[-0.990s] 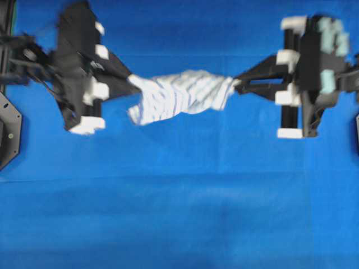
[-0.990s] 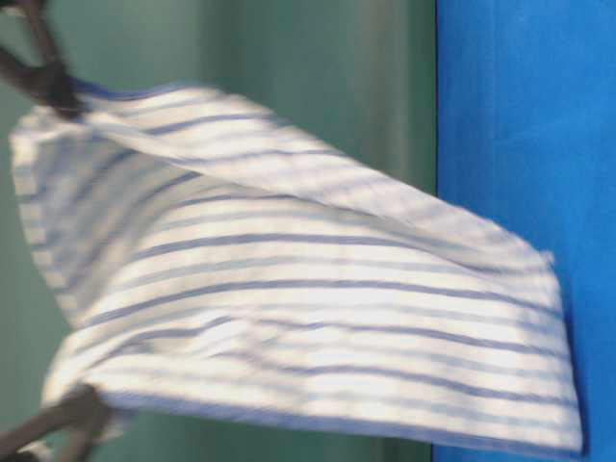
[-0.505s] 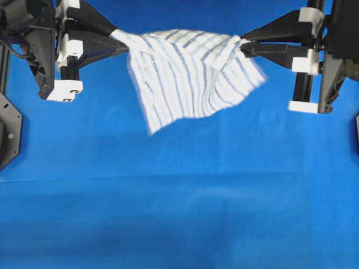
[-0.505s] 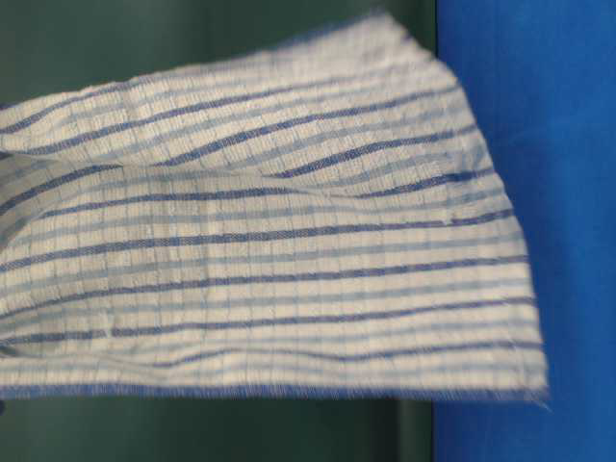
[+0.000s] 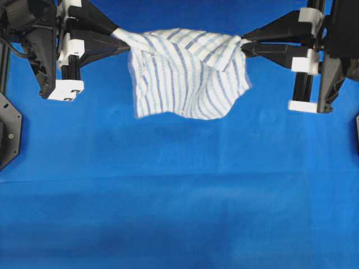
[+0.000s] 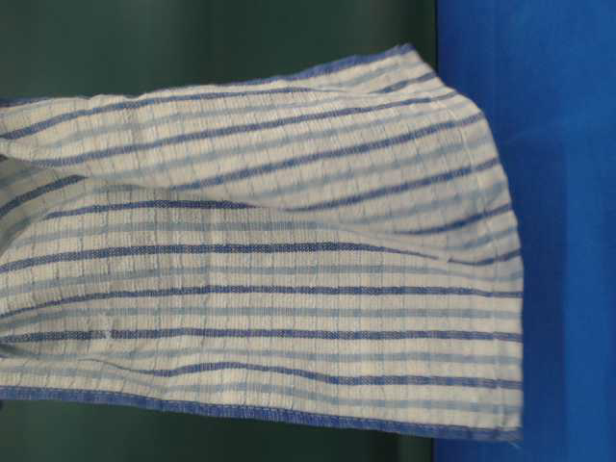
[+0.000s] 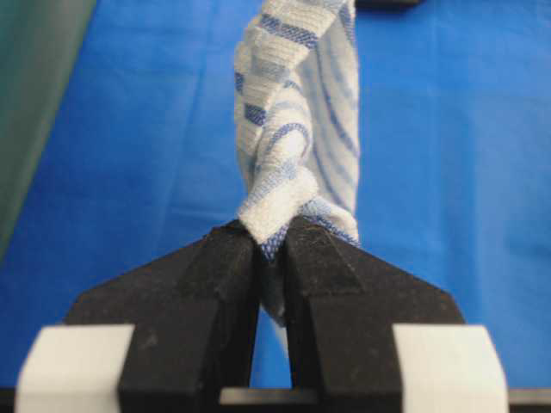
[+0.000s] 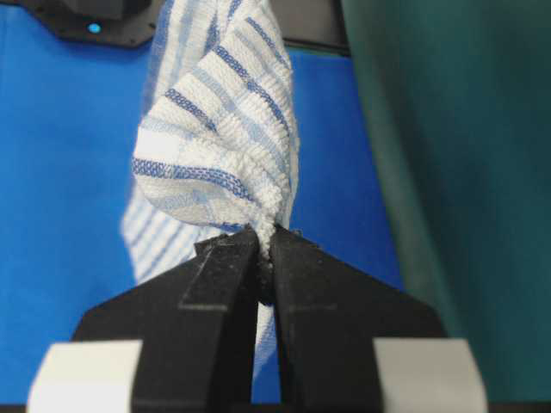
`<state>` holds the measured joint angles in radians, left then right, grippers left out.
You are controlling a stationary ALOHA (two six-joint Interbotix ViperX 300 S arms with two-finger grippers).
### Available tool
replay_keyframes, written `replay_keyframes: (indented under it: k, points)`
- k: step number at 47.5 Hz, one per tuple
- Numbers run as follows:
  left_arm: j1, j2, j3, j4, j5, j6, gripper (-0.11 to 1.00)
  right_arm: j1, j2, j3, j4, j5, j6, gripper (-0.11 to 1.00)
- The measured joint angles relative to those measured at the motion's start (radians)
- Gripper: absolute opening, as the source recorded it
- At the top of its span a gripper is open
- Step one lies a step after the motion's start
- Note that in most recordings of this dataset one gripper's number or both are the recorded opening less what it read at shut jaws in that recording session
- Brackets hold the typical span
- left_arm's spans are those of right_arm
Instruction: Lift the towel with both arms.
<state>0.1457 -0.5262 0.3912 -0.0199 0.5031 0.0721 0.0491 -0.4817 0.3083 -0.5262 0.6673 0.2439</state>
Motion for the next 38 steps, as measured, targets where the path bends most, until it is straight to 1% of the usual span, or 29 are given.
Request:
replay_keyframes:
  k: [2,3,6,7,14,16,18,20,23,29,38]
  points:
    - [0.003,0.0,-0.002,0.0,-0.002,0.0,0.06,-0.002,0.0,0.0,0.0,0.0,0.003,0.06]
    - [0.0,0.002,-0.002,0.0,-0.002,0.0,0.08,0.0,0.0,0.0,0.002,0.0,0.005,0.06]
    - [0.0,0.0,0.0,0.0,-0.002,0.0,0.23,-0.002,0.0,0.0,0.002,0.0,0.006,0.07]
    - [0.0,0.0,-0.002,0.0,-0.002,0.0,0.29,-0.002,0.0,0.0,0.002,0.0,0.006,0.1]
    - [0.0,-0.005,0.002,0.0,-0.005,0.002,0.73,-0.002,0.005,0.0,0.002,0.003,0.008,0.53]
    - [-0.002,-0.009,0.005,0.0,-0.006,0.002,0.83,0.0,0.009,0.0,0.003,0.006,0.008,0.63]
    - [-0.002,-0.015,0.009,0.0,-0.005,0.005,0.89,-0.002,0.011,0.0,0.003,0.008,0.008,0.69]
    - [0.0,-0.021,0.012,0.0,-0.006,0.006,0.89,-0.002,0.014,0.0,0.002,0.011,0.008,0.7]
    - [-0.002,-0.031,0.017,0.0,-0.006,0.006,0.88,-0.002,0.015,0.0,0.003,0.012,0.008,0.69]
    - [-0.002,-0.04,0.031,0.0,-0.006,0.005,0.88,-0.002,0.015,0.002,0.002,0.015,0.008,0.69]
    - [-0.021,-0.02,0.074,0.0,-0.015,-0.002,0.88,-0.002,0.018,0.052,0.011,0.018,0.025,0.69]
